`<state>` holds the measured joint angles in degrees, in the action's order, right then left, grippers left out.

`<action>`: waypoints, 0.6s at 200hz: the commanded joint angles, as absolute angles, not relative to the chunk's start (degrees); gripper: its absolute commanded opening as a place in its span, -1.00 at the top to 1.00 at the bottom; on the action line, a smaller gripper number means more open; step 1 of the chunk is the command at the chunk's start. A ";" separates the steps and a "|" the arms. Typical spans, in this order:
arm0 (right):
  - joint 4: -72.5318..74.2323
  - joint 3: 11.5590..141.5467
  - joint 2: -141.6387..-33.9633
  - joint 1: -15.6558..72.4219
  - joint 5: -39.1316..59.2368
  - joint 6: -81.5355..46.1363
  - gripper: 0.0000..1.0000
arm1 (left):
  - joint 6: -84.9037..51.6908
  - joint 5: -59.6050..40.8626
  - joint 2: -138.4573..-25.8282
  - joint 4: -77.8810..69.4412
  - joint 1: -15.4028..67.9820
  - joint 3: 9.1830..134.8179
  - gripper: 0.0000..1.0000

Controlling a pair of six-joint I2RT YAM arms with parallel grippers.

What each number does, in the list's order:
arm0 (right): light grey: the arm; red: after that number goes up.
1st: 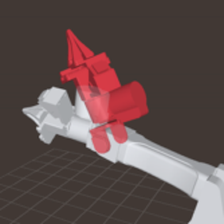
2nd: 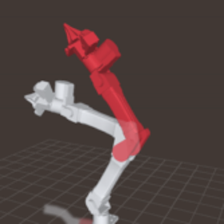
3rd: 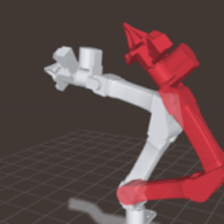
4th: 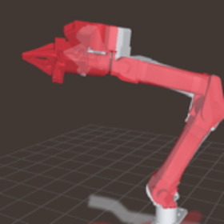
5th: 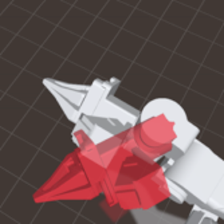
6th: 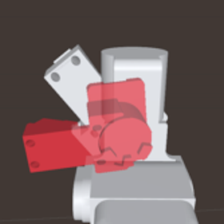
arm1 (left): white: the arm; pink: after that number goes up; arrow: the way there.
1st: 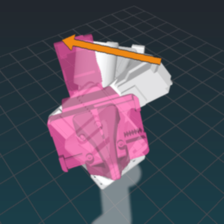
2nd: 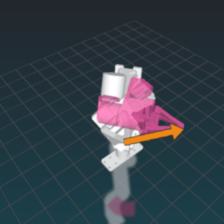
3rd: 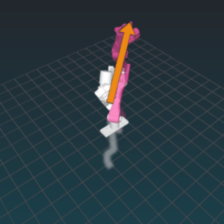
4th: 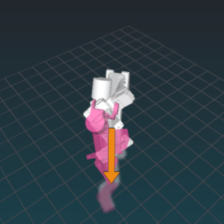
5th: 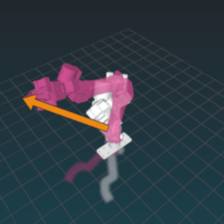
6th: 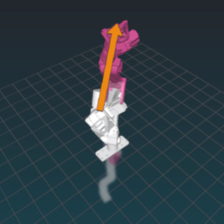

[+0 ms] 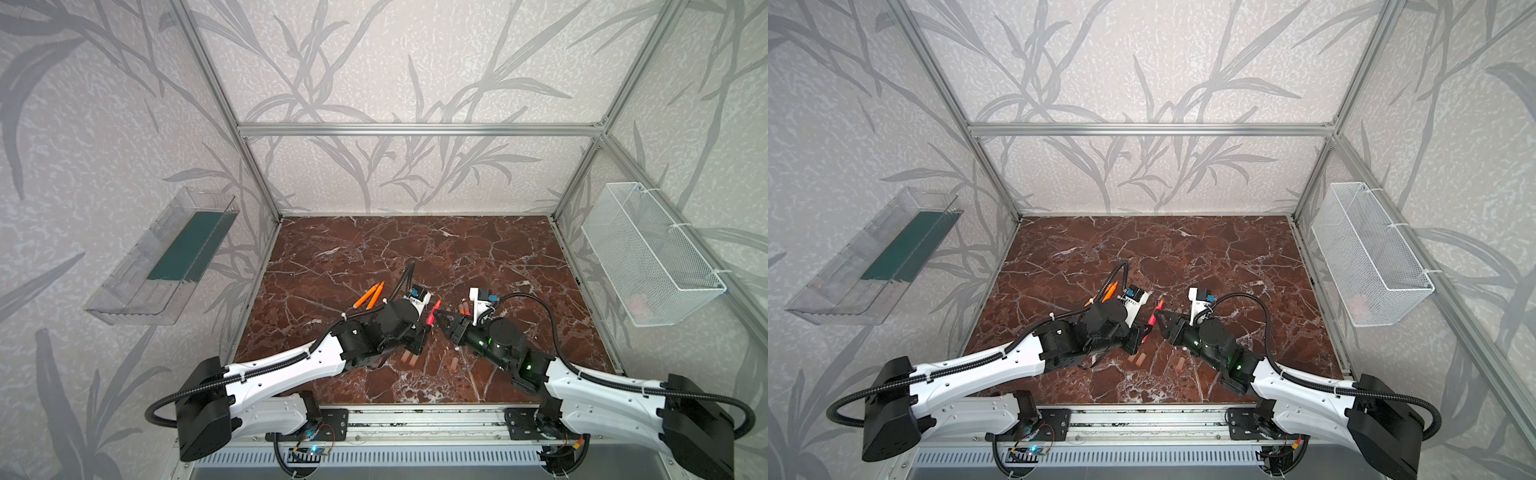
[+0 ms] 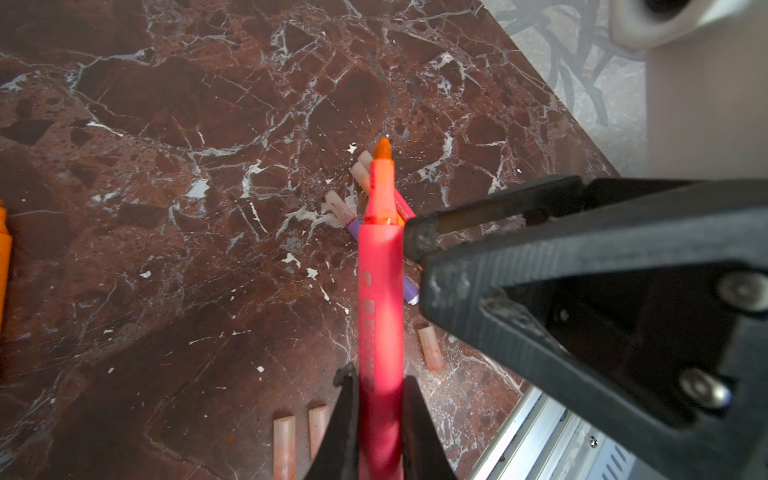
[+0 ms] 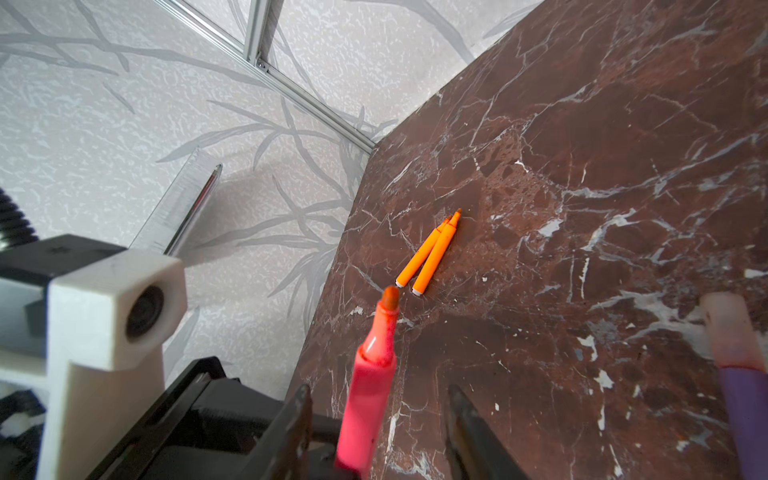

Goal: Insert the pens into the pen caps

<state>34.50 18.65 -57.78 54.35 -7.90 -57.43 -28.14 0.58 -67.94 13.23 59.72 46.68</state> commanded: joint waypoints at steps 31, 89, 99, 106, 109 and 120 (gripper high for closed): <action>35.85 18.90 -58.07 54.81 -11.02 -59.14 0.18 | -28.68 1.78 -67.23 11.17 62.56 46.73 1.00; 36.23 19.77 -59.41 54.84 -10.65 -59.68 0.83 | -27.30 0.50 -68.13 9.42 63.31 46.51 1.00; 36.47 19.86 -59.41 54.84 -10.49 -59.85 0.92 | -26.91 0.95 -68.01 8.13 63.39 45.81 0.94; 36.63 19.86 -59.41 54.84 -10.38 -60.03 0.97 | -26.51 1.05 -67.86 6.49 63.29 45.09 0.89; 36.76 19.93 -59.46 54.84 -10.31 -60.07 0.99 | -26.26 1.07 -67.85 5.56 63.34 44.64 0.86; 37.20 20.04 -59.50 54.93 -9.98 -60.37 1.00 | -25.71 0.99 -67.59 2.07 63.31 43.09 0.73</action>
